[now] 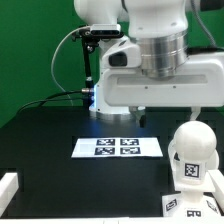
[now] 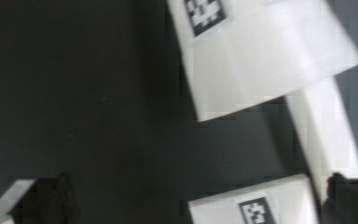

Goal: Assemble lamp

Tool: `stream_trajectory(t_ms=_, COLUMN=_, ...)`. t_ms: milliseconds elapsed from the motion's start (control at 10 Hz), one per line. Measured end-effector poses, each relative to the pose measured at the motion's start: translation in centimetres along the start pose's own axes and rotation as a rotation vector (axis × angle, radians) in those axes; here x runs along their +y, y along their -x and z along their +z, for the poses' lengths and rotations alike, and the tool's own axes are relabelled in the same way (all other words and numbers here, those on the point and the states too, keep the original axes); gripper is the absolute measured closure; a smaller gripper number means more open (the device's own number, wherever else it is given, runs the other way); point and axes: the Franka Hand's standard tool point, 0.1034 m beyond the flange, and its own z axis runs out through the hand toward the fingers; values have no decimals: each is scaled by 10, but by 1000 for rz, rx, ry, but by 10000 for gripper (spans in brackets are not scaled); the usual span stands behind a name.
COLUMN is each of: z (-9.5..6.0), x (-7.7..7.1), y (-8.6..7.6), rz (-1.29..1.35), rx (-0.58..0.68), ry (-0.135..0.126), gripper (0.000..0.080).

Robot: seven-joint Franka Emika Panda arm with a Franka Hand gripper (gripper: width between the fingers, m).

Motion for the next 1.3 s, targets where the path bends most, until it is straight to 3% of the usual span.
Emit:
stream_trajectory(t_ms=200, z=1, x=2, y=2, rz=60, rx=-77, ry=-33, gripper=101)
stream_trajectory(t_ms=700, z=1, x=1, y=-2, rz=75, rx=-76, ry=-34, gripper=101)
stream_trajectory(t_ms=800, z=4, x=5, y=2, rz=125, rx=-162, ry=-71, gripper=101)
stream_trajectory(t_ms=1000, z=6, x=14, y=-5, rz=182, rx=-204, ry=-104, gripper=101)
stream_trajectory(t_ms=1300, z=7, x=18, y=-5, rz=194, rx=-214, ry=-111, gripper=101)
